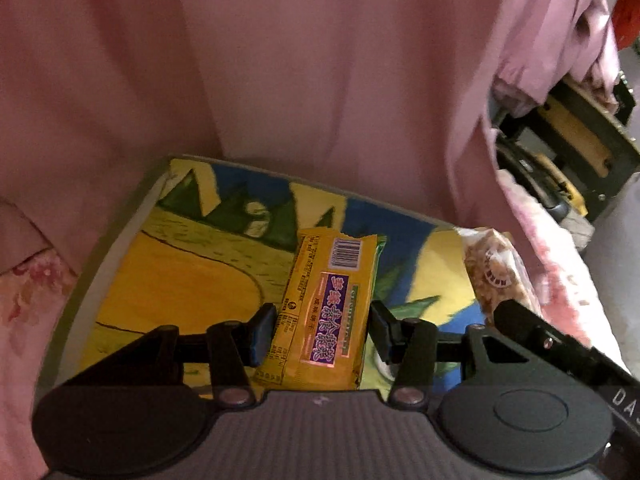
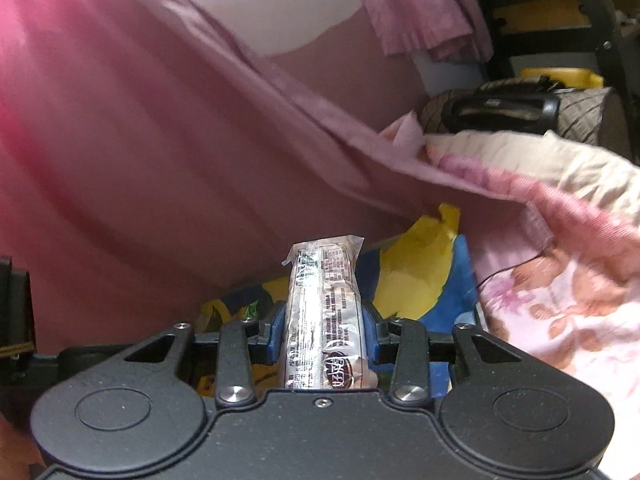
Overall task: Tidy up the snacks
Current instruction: 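Carry the yellow bar with the left tool while the right tool carries the white bar into the tray, then open both tools to release the bars in the tray and lift away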
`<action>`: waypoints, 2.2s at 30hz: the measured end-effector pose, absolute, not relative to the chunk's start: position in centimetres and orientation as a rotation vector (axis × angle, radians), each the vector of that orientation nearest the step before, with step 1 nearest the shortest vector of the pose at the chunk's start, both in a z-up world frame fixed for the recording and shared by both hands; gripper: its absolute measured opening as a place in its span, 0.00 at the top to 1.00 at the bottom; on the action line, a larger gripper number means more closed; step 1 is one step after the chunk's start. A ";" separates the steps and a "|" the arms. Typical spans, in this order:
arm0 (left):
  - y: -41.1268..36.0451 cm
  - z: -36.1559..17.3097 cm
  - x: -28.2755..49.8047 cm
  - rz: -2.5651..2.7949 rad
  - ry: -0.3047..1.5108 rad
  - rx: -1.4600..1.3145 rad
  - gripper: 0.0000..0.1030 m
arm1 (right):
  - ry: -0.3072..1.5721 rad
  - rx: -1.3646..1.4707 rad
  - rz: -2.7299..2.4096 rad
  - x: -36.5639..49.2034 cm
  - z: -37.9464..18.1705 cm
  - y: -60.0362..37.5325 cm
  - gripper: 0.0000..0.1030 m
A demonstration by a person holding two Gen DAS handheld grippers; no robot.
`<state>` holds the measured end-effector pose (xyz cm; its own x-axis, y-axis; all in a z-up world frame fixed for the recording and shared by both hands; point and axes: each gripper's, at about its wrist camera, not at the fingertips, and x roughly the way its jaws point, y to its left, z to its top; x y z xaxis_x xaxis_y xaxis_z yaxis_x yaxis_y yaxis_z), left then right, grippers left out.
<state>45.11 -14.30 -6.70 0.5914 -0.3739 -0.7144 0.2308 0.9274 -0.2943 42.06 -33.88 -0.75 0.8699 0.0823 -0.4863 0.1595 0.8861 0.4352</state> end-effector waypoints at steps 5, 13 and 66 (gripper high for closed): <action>-14.1 -7.7 45.8 -0.330 0.878 -0.155 0.48 | 0.562 0.473 -0.035 43.1 -2.3 -33.3 0.61; -13.8 -8.9 46.3 -0.308 0.910 -0.133 0.47 | 0.623 0.500 -0.037 43.8 -3.9 -33.4 0.61; -6.1 8.2 26.9 -0.279 0.470 -0.205 0.00 | 0.334 0.311 -0.007 24.0 10.3 -28.6 0.01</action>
<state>26.92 -6.14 8.22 0.8547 -0.3098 -0.4165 0.2162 0.9419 -0.2570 24.03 -28.63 10.29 0.9450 0.0444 -0.3240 0.0580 0.9523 0.2996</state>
